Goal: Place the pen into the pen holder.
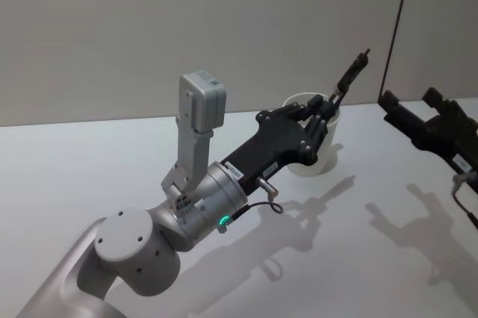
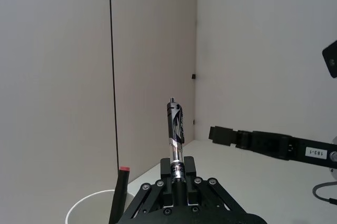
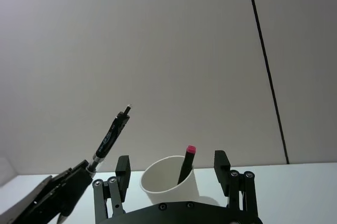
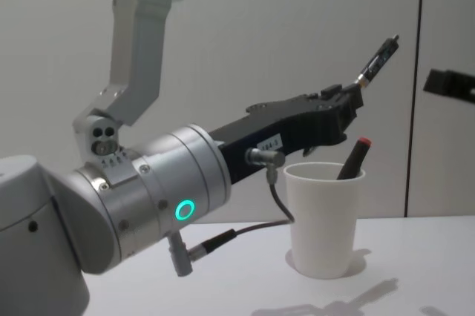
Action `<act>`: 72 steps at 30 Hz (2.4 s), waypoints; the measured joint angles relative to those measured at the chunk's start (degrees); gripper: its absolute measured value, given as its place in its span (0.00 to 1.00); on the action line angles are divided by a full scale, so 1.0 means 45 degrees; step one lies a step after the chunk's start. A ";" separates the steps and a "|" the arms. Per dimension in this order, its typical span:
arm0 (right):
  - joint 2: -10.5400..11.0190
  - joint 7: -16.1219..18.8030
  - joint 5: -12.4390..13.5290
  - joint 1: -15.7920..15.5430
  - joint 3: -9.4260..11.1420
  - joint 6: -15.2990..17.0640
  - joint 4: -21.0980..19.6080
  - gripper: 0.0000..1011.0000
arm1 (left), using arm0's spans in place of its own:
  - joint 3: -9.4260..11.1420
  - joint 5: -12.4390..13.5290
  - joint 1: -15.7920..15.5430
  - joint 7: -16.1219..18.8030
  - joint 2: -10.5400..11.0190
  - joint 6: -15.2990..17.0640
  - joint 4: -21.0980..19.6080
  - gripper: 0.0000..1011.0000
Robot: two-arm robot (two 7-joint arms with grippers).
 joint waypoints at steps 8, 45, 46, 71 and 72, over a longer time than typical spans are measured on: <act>0.0311 0.0479 0.2036 -0.0181 0.0388 0.0550 -0.0178 0.99 | -0.0001 0.0005 0.0000 0.0006 0.0000 -0.0004 0.0000 0.14; -0.0139 0.0933 0.6277 0.1270 0.0084 0.2317 0.0420 0.99 | -0.0002 0.0003 0.0000 0.0005 0.0001 -0.0003 -0.0001 0.14; -0.0173 0.0892 0.6263 0.1314 0.0050 0.2343 0.0442 0.99 | -0.0002 0.0003 0.0000 0.0005 0.0001 -0.0003 -0.0001 0.14; -0.1041 0.0214 0.5809 0.2303 -0.0839 0.2605 0.1357 0.99 | -0.0001 0.0003 0.0000 0.0004 0.0001 -0.0002 -0.0001 0.14; -0.1057 0.0211 0.5802 0.2319 -0.0858 0.2598 0.1378 0.99 | -0.0002 0.0003 0.0000 0.0004 0.0001 -0.0003 -0.0001 0.14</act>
